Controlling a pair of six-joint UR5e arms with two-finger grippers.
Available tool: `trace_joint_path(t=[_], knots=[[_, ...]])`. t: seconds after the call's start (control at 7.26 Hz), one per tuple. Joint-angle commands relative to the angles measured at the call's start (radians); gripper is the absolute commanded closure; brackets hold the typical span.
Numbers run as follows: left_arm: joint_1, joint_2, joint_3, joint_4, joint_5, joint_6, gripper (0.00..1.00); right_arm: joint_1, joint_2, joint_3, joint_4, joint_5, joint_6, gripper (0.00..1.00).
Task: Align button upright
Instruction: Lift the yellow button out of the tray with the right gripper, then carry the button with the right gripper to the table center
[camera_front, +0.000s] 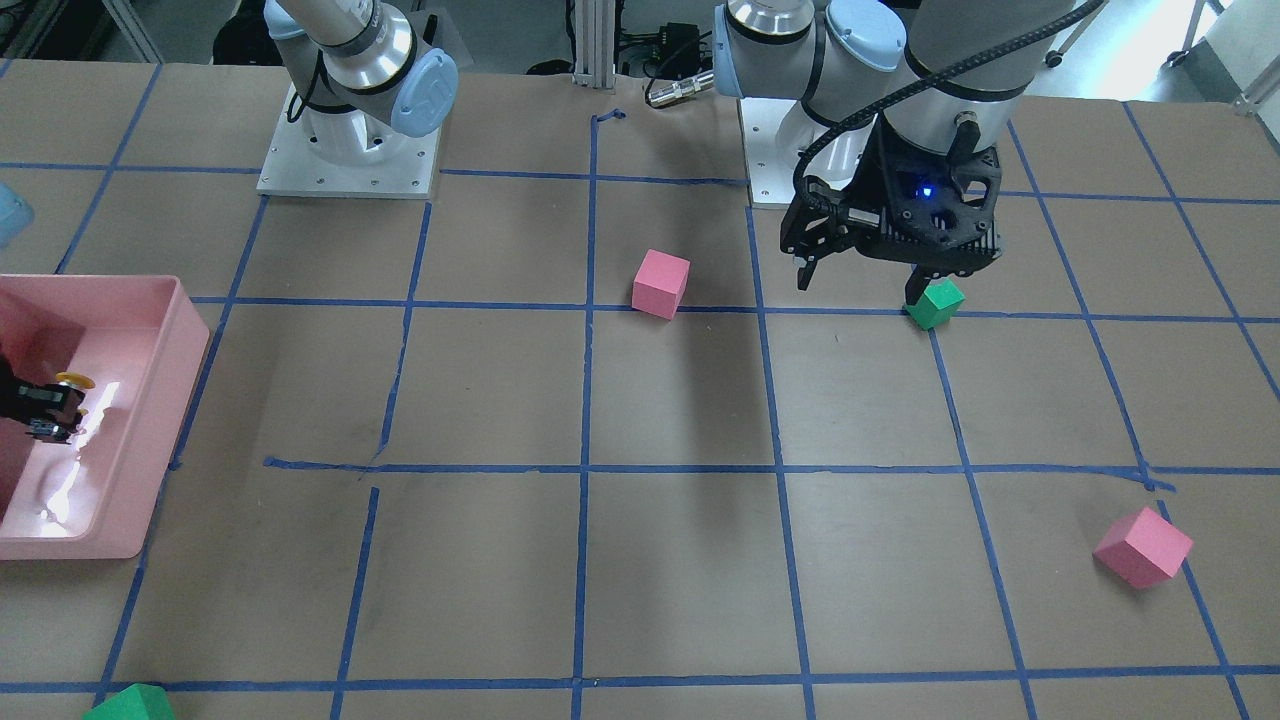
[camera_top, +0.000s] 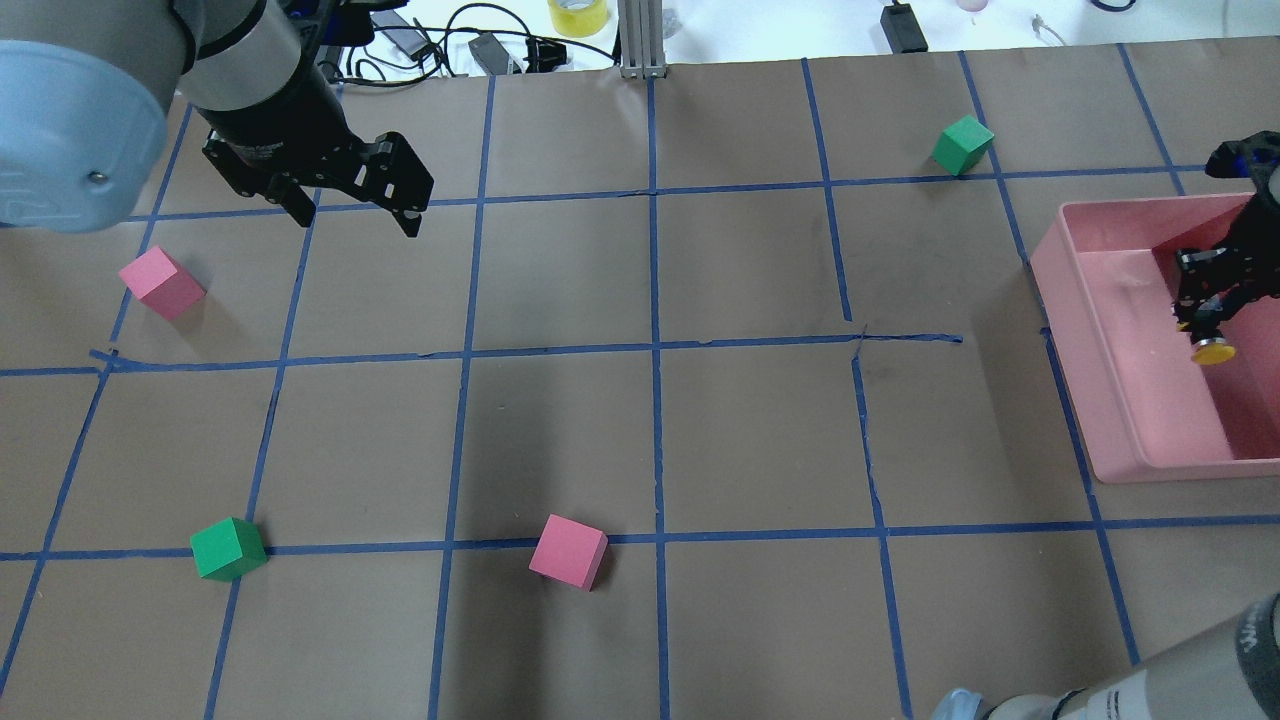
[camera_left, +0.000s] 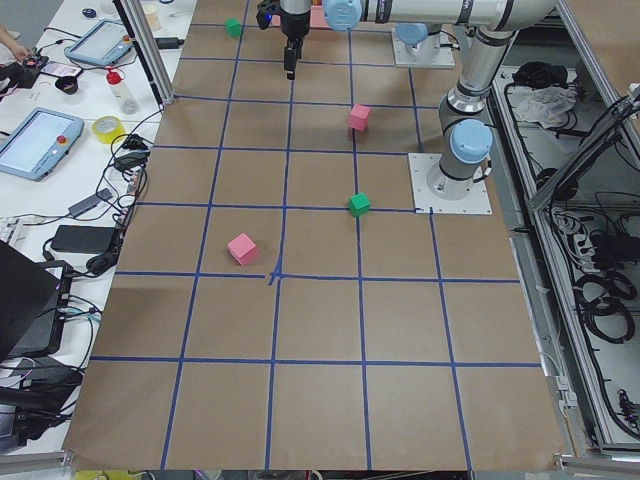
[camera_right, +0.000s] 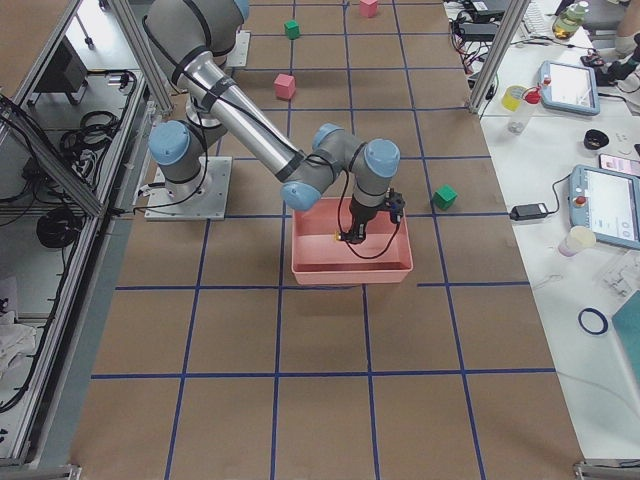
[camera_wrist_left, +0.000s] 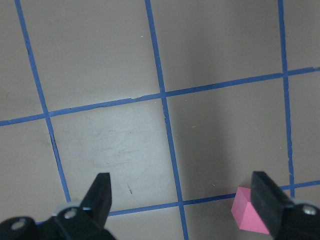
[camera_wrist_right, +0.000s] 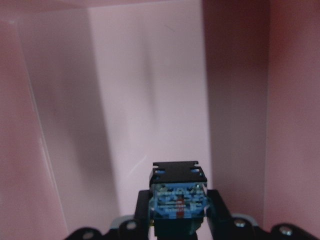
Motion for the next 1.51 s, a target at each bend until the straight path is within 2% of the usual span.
trace_joint_path(t=[0.0,0.14,0.28,0.41,0.69,0.96,1.1,1.24,1.38], knots=[[0.000,0.000,0.000,0.000,0.000,0.001,0.00,0.009,-0.029,-0.115,0.151,0.012,-0.001,1.00],[0.000,0.000,0.000,0.000,0.000,0.000,0.00,0.026,-0.034,-0.142,0.178,0.012,0.001,1.00],[0.000,0.000,0.000,0.000,0.000,0.000,0.00,0.108,-0.064,-0.165,0.207,0.010,0.063,1.00],[0.000,0.000,0.000,0.000,0.000,0.001,0.00,0.217,-0.072,-0.178,0.245,0.014,0.217,1.00],[0.000,0.000,0.000,0.000,0.000,0.000,0.00,0.439,-0.052,-0.205,0.227,0.046,0.434,1.00],[0.000,0.000,0.000,0.000,0.000,0.000,0.00,0.616,0.041,-0.248,0.166,0.052,0.536,1.00],[0.000,0.000,0.000,0.000,0.000,0.001,0.00,0.689,0.094,-0.258,0.111,0.090,0.615,1.00],[0.002,0.000,0.000,0.000,0.000,0.000,0.00,0.740,0.147,-0.271,0.048,0.098,0.634,1.00],[0.002,0.000,0.000,0.000,0.000,0.000,0.00,0.773,0.205,-0.305,0.038,0.113,0.688,1.00]])
